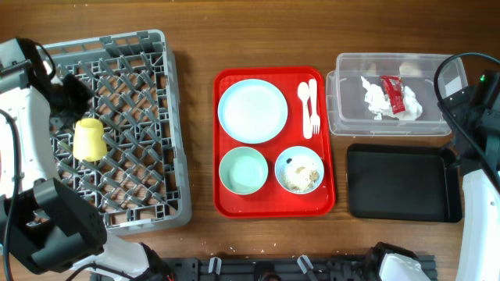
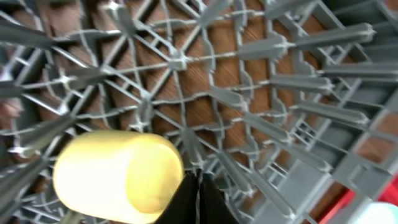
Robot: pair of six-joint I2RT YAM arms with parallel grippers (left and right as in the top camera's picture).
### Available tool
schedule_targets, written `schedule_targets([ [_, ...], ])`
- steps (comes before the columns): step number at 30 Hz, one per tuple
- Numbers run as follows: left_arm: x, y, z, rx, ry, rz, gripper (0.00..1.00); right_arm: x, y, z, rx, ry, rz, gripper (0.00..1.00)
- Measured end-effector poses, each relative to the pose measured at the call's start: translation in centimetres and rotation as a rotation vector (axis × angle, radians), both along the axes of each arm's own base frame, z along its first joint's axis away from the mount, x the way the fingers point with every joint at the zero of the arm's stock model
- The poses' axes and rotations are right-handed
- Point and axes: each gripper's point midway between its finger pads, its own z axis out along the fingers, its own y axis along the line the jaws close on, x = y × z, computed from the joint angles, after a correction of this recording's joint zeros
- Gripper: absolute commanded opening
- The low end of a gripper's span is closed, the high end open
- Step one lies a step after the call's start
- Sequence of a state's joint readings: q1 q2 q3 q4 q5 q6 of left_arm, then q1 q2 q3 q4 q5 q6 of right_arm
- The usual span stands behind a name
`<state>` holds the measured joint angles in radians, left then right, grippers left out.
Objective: Sort waste into correct bins and load items into the dishwasher rack
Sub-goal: 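Set the yellow cup upright in the rack and open the left gripper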
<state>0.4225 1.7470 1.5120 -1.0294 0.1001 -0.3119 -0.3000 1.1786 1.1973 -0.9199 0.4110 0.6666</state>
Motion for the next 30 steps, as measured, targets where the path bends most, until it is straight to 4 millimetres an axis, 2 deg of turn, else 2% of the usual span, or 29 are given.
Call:
schedule_targets([
  [3, -0.5, 0.4, -1.2, 0.015, 0.041, 0.009, 0.04, 0.0, 0.0, 0.0, 0.000, 0.000, 0.000, 1.00],
  [6, -1.3, 0.3, -3.3, 0.000, 0.107, 0.011, 0.04, 0.0, 0.0, 0.0, 0.000, 0.000, 0.000, 1.00],
  [13, -2.7, 0.4, -3.7, 0.005, 0.161, 0.026, 0.04, 0.0, 0.0, 0.0, 0.000, 0.000, 0.000, 1.00],
  [16, -3.8, 1.3, -3.0, 0.022, 0.177, 0.082, 0.04, 0.0, 0.0, 0.0, 0.000, 0.000, 0.000, 1.00],
  [18, -5.2, 3.3, -1.7, 0.054, 0.168, 0.161, 0.04, 0.0, 0.0, 0.0, 0.000, 0.000, 0.000, 1.00],
  [22, -7.8, 5.7, 0.6, 0.078, 0.138, 0.274, 0.04, 0.0, 0.0, 0.0, 0.000, -0.001, 0.000, 1.00],
  [26, -7.6, 5.1, 0.8, 0.032, 0.114, 0.271, 0.04, 0.0, 0.0, 0.0, 0.000, 0.000, 0.000, 1.00],
  [30, -5.8, 4.6, 1.1, -0.010, 0.034, 0.239, 0.04, 0.0, 0.0, 0.0, 0.000, 0.000, 0.000, 1.00],
])
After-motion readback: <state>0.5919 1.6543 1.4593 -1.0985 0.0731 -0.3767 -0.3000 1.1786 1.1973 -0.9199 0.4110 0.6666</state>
